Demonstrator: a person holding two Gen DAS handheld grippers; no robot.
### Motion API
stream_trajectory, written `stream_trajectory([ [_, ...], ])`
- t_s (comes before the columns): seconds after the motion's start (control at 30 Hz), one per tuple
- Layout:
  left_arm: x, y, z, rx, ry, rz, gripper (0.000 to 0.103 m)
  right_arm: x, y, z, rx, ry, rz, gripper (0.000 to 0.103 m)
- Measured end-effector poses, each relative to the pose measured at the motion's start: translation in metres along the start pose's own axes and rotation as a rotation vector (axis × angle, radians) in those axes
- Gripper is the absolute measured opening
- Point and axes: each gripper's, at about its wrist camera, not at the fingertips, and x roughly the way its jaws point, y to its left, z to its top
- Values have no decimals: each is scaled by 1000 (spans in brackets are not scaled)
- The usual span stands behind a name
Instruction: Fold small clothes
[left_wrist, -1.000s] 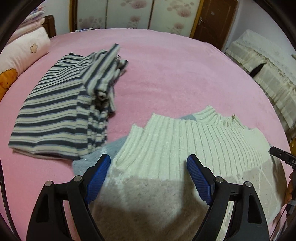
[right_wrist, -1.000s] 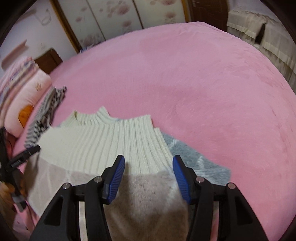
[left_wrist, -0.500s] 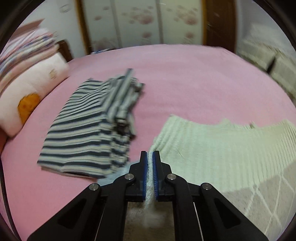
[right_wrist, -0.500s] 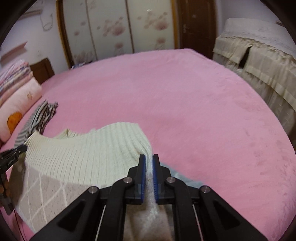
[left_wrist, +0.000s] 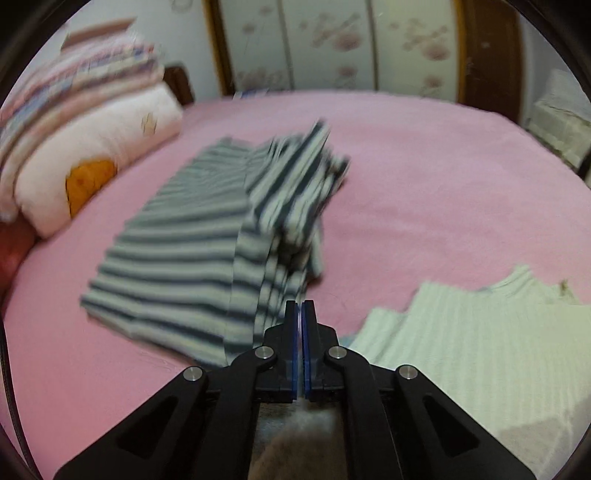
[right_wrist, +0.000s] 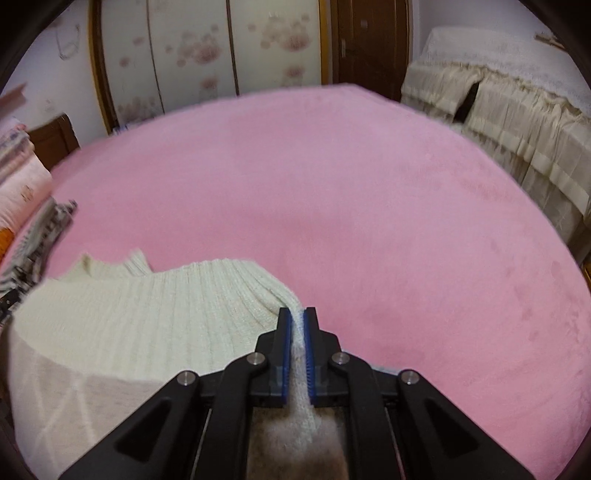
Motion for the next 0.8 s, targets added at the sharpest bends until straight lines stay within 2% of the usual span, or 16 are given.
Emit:
stream_trajectory([
  [0.17,11,-4,-6,16,25,13,1,5,6,-1,-29,16,-20,8],
  [0.27,9,-9,-5,32,47,-1,5,1,6,1,-43,33,-7,14],
  [0.33,3,-8,-2,41,61,-35,12,-7,8,3,-53,41,0,22],
  [0.37,-4,-9,-3,44,64,-49,22,-13,9,3,-52,40,6,24],
  [0.4,-11,-7,-2,46,66,-71,38,-19,10,4,-48,38,13,27],
  [0.43,-16,-5,0,45,67,-81,47,-28,10,4,-41,35,22,28],
  [0.47,-24,-2,0,39,68,-94,64,-36,10,5,-34,31,38,28],
  [0.5,-36,2,0,28,62,-116,69,-45,12,6,-29,27,55,29],
  [0.67,-91,14,-1,21,74,-213,70,-99,23,7,-37,-17,110,29],
  [0.8,-145,20,-7,34,53,-282,77,-141,31,2,-32,-53,167,34],
])
